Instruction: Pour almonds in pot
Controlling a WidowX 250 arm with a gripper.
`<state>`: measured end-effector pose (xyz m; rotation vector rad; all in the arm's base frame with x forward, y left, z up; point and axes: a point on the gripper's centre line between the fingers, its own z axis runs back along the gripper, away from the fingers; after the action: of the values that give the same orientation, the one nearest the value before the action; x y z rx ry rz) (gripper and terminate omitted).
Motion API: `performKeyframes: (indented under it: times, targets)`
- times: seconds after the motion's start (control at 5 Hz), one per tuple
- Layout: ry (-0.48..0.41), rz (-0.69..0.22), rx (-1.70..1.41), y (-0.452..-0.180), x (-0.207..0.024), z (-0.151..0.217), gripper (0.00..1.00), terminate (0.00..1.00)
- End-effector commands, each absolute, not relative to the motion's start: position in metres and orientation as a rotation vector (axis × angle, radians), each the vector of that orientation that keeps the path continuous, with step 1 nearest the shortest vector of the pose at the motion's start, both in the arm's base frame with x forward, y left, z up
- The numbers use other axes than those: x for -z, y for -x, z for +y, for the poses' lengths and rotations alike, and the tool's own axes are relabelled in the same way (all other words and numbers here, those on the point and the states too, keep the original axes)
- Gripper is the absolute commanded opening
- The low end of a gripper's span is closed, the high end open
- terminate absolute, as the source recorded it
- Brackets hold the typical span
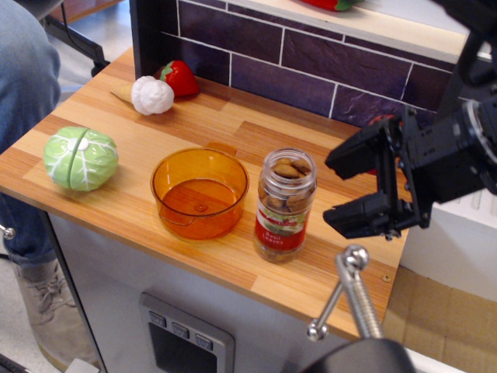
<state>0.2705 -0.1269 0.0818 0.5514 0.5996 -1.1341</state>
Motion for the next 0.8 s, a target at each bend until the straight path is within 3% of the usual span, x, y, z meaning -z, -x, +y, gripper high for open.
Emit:
performKeyframes:
  times: [0.0, 0.2, 0.6]
  targets:
    - [-0.529, 0.674, 1.161, -0.282, -0.07, -0.123, 1.0, 0.0]
    - [-0.535, 0.745, 1.163, -0.274, -0.051, -0.115, 1.0, 0.0]
    - [-0.615, 0.774, 1.144, -0.269, -0.035, -0.099, 1.0, 0.0]
